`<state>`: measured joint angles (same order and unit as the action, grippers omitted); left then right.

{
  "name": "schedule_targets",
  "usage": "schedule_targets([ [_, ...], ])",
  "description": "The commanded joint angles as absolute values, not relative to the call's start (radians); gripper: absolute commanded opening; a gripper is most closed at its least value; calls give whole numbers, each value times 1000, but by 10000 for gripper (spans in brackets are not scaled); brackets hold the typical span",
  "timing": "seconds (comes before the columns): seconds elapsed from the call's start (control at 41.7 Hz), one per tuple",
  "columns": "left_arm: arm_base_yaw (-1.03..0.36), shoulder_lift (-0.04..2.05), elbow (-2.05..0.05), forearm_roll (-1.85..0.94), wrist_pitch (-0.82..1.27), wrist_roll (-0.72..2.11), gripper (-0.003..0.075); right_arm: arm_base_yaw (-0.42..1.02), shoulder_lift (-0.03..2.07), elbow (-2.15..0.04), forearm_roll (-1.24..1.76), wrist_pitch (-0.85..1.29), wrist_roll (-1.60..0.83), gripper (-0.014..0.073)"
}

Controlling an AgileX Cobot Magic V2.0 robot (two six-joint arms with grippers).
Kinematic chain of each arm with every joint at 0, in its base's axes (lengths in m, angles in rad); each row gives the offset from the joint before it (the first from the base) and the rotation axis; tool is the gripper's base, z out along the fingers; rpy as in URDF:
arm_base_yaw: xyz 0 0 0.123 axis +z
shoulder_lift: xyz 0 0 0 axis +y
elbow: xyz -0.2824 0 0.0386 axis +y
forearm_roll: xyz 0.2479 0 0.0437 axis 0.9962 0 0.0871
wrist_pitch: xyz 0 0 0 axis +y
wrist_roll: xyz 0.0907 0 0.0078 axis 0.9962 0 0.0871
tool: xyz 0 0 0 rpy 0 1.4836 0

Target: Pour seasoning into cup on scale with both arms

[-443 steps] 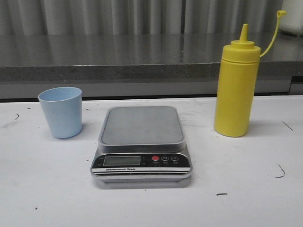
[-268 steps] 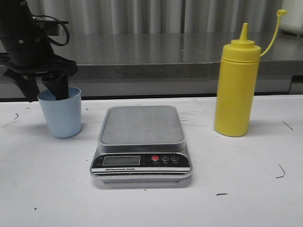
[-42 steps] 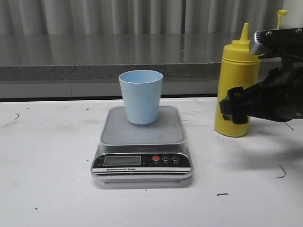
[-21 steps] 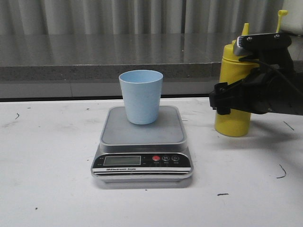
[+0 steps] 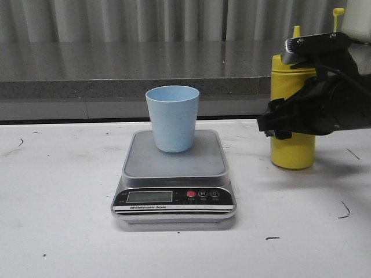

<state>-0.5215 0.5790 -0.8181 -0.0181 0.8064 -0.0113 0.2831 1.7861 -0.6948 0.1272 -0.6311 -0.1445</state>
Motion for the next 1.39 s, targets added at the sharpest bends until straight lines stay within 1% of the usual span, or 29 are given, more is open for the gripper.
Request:
schedule_targets([
  [0.0, -520, 581, -843, -22, 737, -19, 428, 277, 1658, -749, 105, -595, -234, 364],
  [0.168, -520, 581, -843, -22, 737, -19, 428, 277, 1541, -859, 103, -267, -372, 364],
  [0.288, -520, 581, -843, -22, 737, -19, 428, 279, 1502, -957, 58, -71, -445, 364],
  [0.408, -520, 581, -843, -22, 737, -19, 428, 303, 1495, -1060, -28, 121, -459, 364],
  [0.552, -520, 581, -843, -22, 737, -19, 428, 368, 1497, -1156, -198, 312, -459, 363],
  [0.792, -520, 581, -843, -22, 737, -19, 428, 481, 1510, -1229, -427, 486, -415, 363],
  [1.008, -520, 581, -843, -22, 737, -19, 428, 561, 1608, -1327, -630, 696, -371, 363],
  [1.176, -520, 581, -843, -22, 737, -19, 428, 620, 1676, -1355, -809, 775, -345, 363],
  [1.368, -520, 581, -843, -22, 737, -19, 428, 645, 1732, -1355, -996, 839, -344, 363],
])
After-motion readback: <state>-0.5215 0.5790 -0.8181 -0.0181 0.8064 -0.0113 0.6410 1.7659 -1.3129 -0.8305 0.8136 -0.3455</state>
